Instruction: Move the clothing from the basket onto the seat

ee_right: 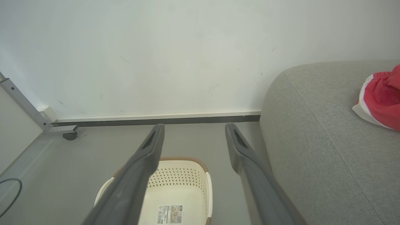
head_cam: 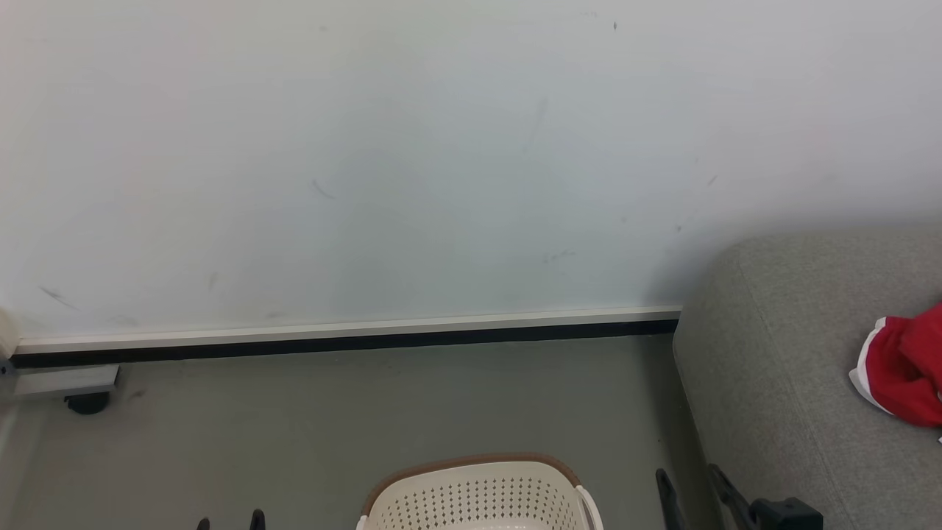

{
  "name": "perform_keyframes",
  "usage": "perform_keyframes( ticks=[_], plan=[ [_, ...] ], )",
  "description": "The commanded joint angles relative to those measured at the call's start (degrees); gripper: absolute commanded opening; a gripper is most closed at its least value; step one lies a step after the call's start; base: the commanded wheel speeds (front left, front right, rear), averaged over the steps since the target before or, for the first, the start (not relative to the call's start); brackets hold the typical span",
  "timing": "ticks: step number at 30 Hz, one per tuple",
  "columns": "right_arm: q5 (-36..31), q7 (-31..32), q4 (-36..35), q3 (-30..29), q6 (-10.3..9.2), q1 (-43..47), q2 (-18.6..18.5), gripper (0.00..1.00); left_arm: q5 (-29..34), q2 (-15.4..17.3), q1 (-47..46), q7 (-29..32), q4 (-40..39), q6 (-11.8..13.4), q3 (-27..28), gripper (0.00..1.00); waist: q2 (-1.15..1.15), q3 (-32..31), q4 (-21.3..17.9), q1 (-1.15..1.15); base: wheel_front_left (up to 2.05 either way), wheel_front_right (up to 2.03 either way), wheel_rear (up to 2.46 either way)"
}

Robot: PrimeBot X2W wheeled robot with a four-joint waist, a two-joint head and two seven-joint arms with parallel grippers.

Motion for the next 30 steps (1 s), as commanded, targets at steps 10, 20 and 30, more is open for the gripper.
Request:
perform_keyframes(
  ticks=[10, 20, 30],
  plan=[
    [5.03, 0.09, 1.68, -0.49, 0.0, 1.09, -0.24, 0.0, -4.12, -0.7, -0.85, 2.04, 2.81, -0.79, 1.13, 0.0, 0.0, 0.22, -0.14, 0.0, 0.0, 0.0, 0.0],
    [17.29, 0.09, 2.24, -1.54, 0.0, -0.53, -0.97, 0.0, -13.78, -1.15, -2.47, 5.38, 3.27, -2.26, 2.88, 0.0, 0.0, 0.7, -0.39, 0.0, 0.0, 0.0, 0.0],
    [27.13, -0.01, 2.5, -2.32, 0.0, -1.64, -1.54, 0.0, -21.58, -1.52, -3.75, 8.05, 3.57, -3.33, 4.29, 0.0, 0.0, 1.15, -0.61, 0.0, 0.0, 0.0, 0.0]
  ],
)
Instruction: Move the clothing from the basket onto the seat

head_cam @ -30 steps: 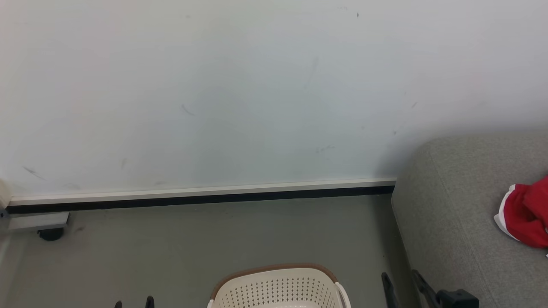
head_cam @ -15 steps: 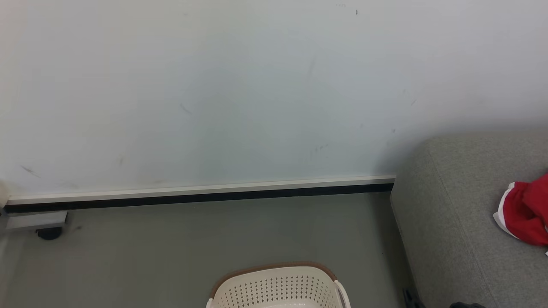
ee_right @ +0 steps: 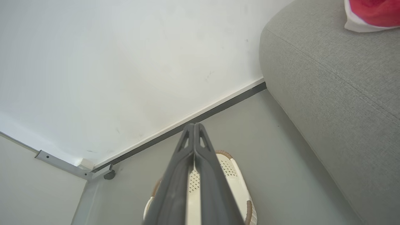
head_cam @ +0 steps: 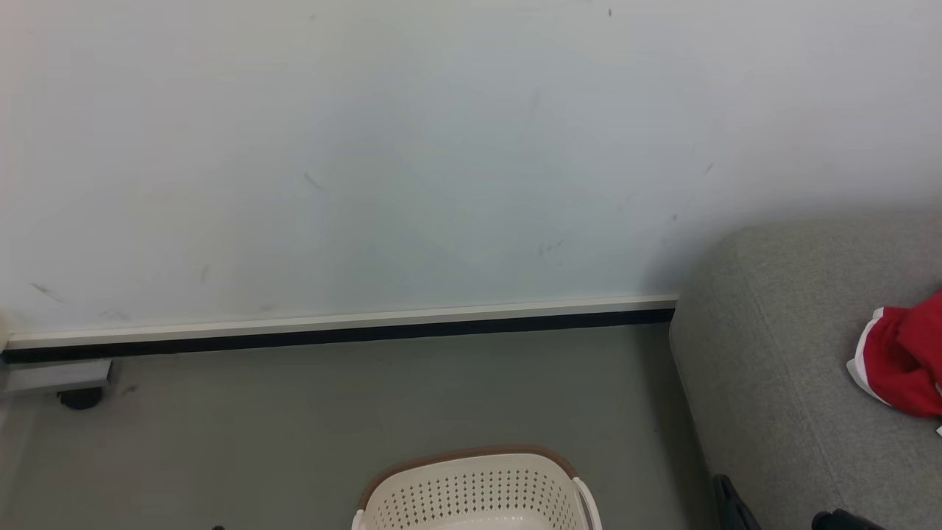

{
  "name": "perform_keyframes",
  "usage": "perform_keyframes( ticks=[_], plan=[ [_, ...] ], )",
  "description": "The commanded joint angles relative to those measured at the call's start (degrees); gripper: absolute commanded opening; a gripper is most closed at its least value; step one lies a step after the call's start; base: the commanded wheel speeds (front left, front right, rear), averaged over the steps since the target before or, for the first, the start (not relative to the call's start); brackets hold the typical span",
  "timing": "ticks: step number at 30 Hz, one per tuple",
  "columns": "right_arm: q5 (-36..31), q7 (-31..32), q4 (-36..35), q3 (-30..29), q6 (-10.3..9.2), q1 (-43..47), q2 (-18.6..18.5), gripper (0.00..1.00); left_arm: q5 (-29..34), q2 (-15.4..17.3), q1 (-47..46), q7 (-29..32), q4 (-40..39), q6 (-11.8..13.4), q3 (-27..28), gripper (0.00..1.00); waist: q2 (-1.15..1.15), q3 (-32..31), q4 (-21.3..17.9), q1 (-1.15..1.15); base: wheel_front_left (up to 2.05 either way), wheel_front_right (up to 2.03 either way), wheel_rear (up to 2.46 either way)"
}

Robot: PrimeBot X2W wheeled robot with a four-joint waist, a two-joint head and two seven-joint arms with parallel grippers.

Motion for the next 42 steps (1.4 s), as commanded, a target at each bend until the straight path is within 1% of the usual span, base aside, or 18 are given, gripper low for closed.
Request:
perform_keyframes(
  ticks=[1, 23, 36, 42],
  plan=[
    [2.45, -0.18, -0.58, -0.31, 0.0, -1.6, -0.47, 0.0, -2.13, 0.2, -2.08, 0.48, -0.5, -0.36, 0.55, 0.0, 0.0, 0.07, -0.04, 0.0, 0.0, 0.0, 0.0],
    [22.61, -0.51, -0.22, -1.76, 0.0, -3.75, -1.76, 0.0, -17.93, -0.59, -4.69, 6.06, 0.23, -2.6, 3.57, 0.0, 0.0, 1.15, -0.58, 0.0, 0.0, 0.0, 0.0],
    [32.62, -0.73, -0.05, -2.41, 0.0, -4.79, -2.45, 0.0, -25.76, -0.94, -6.07, 8.84, 0.67, -3.75, 5.09, 0.0, 0.0, 1.79, -0.89, 0.0, 0.0, 0.0, 0.0],
    [36.18, -0.84, 0.01, -2.62, 0.0, -5.19, -2.73, 0.0, -28.51, -1.06, -6.37, 9.87, 0.85, -4.11, 5.57, 0.0, 0.0, 2.03, -1.01, 0.0, 0.0, 0.0, 0.0]
  ],
)
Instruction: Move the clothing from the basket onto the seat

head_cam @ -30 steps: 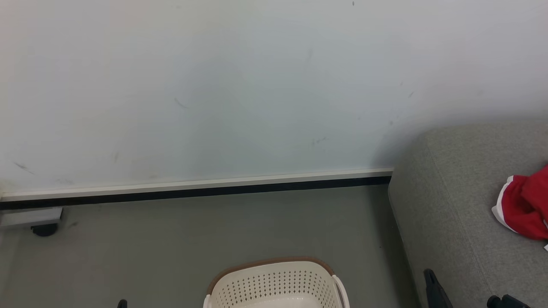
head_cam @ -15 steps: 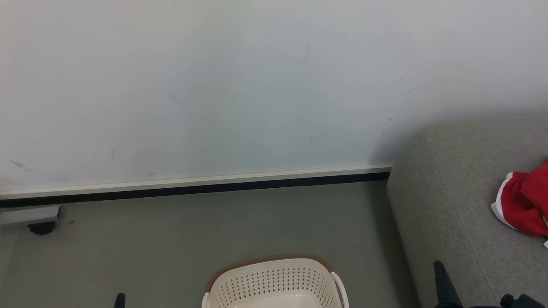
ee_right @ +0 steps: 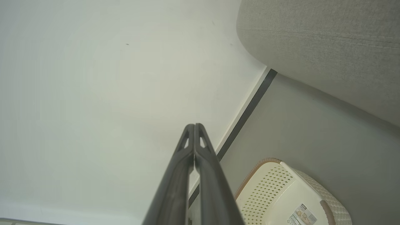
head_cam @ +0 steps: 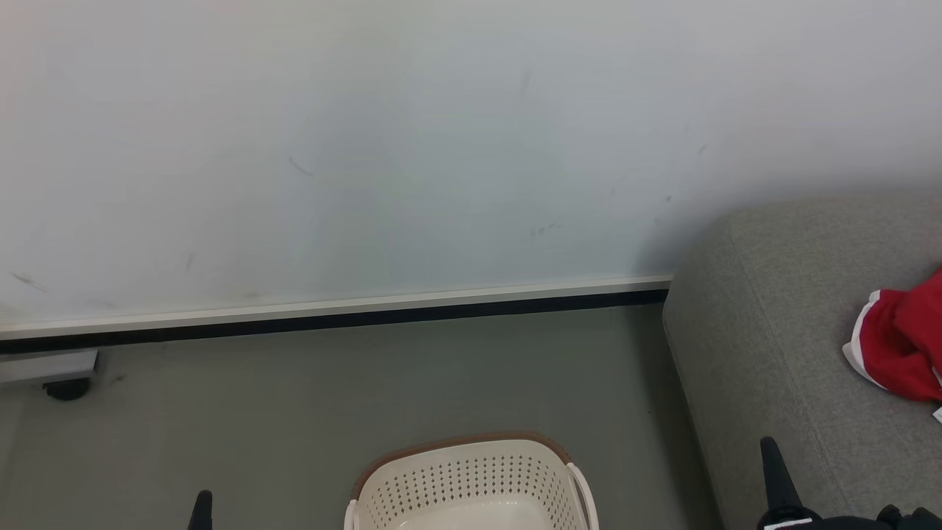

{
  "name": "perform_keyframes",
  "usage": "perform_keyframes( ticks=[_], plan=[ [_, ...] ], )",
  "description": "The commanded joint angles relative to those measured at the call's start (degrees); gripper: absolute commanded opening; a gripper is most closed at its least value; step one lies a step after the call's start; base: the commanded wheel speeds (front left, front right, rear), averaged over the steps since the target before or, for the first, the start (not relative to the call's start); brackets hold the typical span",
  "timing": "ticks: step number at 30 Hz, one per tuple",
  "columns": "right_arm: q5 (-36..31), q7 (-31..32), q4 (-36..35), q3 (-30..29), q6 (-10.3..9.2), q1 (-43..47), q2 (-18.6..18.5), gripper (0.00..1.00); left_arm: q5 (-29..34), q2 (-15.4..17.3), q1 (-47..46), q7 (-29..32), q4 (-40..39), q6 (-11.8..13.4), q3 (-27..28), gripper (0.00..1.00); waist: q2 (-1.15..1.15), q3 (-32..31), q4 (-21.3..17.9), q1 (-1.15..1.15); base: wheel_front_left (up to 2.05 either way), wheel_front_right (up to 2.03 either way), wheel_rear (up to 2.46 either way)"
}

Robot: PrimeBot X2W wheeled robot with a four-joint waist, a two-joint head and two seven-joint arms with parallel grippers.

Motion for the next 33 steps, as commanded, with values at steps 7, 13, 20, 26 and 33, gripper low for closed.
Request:
perform_keyframes(
  ticks=[7, 13, 20, 26, 33],
  plan=[
    [5.41, -0.37, -0.46, -0.37, 0.02, -1.62, -0.82, 0.0, -4.31, 0.02, -1.67, 1.5, -0.02, -0.9, 0.96, 0.0, 0.0, 0.33, -0.17, 0.0, 0.0, 0.0, 0.0],
    [9.24, -0.51, -0.38, -0.57, 0.02, -2.11, -1.13, 0.0, -7.23, -0.16, -2.01, 2.55, 0.15, -1.3, 1.57, 0.0, 0.0, 0.63, -0.32, 0.0, 0.0, 0.0, 0.0],
    [14.08, -0.67, -0.3, -0.81, 0.02, -2.41, -1.55, 0.0, -10.93, -0.31, -2.78, 3.91, 0.39, -1.87, 2.21, 0.0, 0.0, 1.02, -0.51, 0.0, 0.0, 0.0, 0.0],
    [17.49, -0.84, -0.23, -0.97, 0.02, -2.9, -1.82, 0.0, -13.57, -0.45, -3.06, 4.87, 0.56, -2.2, 2.76, 0.0, 0.0, 1.32, -0.66, 0.0, 0.0, 0.0, 0.0],
    [21.32, -0.94, -0.16, -1.11, 0.02, -3.24, -2.15, 0.0, -16.59, -0.63, -3.68, 5.93, 0.75, -2.58, 3.36, 0.0, 0.0, 1.66, -0.83, 0.0, 0.0, 0.0, 0.0]
  ],
)
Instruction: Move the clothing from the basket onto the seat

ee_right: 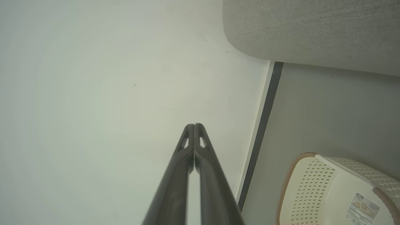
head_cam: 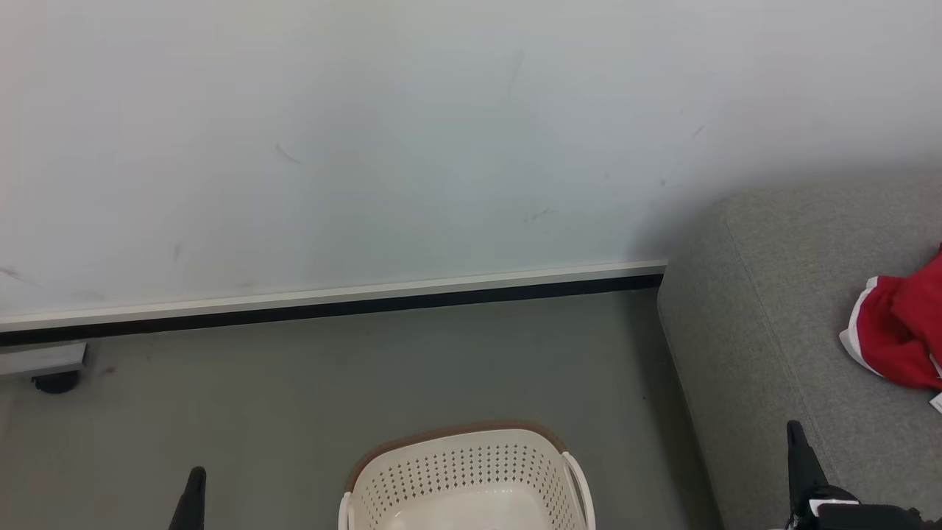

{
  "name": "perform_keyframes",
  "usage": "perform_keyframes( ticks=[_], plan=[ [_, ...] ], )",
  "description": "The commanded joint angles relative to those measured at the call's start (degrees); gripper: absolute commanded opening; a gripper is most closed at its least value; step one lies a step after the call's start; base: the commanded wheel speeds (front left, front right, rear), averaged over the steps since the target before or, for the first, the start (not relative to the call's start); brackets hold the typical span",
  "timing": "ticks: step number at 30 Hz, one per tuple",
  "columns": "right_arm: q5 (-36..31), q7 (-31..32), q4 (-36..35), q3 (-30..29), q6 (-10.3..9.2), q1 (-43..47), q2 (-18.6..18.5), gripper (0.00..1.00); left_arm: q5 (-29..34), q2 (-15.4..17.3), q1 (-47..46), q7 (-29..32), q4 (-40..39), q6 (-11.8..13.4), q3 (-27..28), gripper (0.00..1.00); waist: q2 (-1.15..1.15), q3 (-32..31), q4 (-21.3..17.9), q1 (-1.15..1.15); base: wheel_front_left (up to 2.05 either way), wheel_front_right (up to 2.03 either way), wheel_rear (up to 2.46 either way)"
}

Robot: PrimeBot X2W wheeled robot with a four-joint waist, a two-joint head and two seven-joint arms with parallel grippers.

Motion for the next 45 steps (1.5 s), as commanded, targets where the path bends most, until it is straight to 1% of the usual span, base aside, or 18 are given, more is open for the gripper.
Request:
perform_keyframes(
  ticks=[1, 28, 45],
  plan=[
    [1.86, -0.21, -0.26, -0.13, 0.02, -0.94, -0.57, 0.0, -1.74, 0.01, -1.21, 0.55, 0.12, -0.29, 0.57, 0.0, 0.0, 0.11, -0.06, 0.0, 0.0, 0.0, 0.0],
    [14.18, -0.77, -0.03, -0.53, 0.02, -2.0, -1.7, 0.0, -11.18, -0.51, -2.61, 4.0, 0.69, -1.71, 2.4, 0.0, 0.0, 1.39, -0.69, 0.0, 0.0, 0.0, 0.0],
    [14.31, -1.05, -0.11, -0.17, 0.02, -2.01, -1.91, 0.0, -11.13, -0.5, -2.54, 3.94, 0.67, -1.59, 2.34, 0.0, 0.0, 1.4, -0.7, 0.0, 0.0, 0.0, 0.0]
  ],
)
